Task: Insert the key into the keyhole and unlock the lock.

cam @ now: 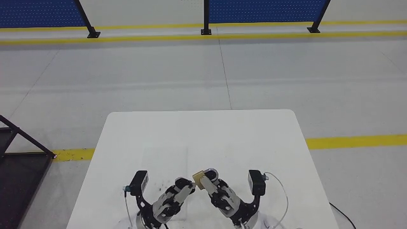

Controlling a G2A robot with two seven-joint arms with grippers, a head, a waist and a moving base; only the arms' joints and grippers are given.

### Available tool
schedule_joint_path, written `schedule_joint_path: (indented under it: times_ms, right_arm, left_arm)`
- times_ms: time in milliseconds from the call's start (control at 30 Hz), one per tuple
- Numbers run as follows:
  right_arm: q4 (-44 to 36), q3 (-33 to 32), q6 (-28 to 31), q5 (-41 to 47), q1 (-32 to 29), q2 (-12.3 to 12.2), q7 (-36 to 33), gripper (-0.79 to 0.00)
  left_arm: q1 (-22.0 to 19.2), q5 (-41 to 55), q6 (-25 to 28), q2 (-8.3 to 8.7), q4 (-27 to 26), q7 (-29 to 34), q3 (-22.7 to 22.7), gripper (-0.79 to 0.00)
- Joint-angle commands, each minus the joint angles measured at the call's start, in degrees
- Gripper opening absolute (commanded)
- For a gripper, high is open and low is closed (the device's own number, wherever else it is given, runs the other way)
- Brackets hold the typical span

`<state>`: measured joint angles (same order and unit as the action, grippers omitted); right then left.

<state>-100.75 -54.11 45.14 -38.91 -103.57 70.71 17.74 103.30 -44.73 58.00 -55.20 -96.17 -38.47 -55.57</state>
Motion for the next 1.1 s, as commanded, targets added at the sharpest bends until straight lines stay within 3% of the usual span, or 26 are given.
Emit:
schedule_joint_path:
  times_ms: [0, 100, 267, 400, 533, 767, 1067]
  right_arm:
    - [-0.04, 0.02, -0.13, 0.07, 0.05, -0.02, -0.14, -0.785]
    - [-0.06, 0.09, -0.28, 0.27, 0.08, -0.04, -0.29, -0.785]
    - [0.01, 0.23, -0.55, 0.54, 0.21, -0.06, -0.64, -0.785]
    - [0.02, 0.34, -0.72, 0.72, 0.34, -0.08, -0.92, -0.785]
    - [-0.03, 0.42, -0.88, 0.92, 0.47, -0.09, -1.1, -0.785]
    - [-0.09, 0.58, -1.12, 1.04, 0.57, -0.13, -1.34, -0.785]
    - [-0.62, 0.25, -2.26, 0.54, 0.39, -0.35, -2.6, -0.785]
  left_arm:
    - [-0.19, -0.02, 0.0, 0.12, 0.06, 0.08, 0.22, -0.643]
    - [-0.39, 0.11, 0.0, 0.29, 0.15, 0.3, 0.5, -0.671]
    - [-0.6, 0.12, 0.0, 0.49, 0.38, 0.56, 0.7, -0.588]
    - [-0.7, 0.19, 0.0, 0.56, 0.49, 0.68, 0.87, -0.637]
    - [-0.73, -0.13, 0.0, 0.53, 0.61, 0.69, 0.83, -0.785]
    - [-0.4, -2.61, -0.51, 0.28, 0.52, -0.12, -0.38, -0.785]
    - [1.6, -12.2, -6.96, -0.48, -0.52, -6.14, -1.98, -0.785]
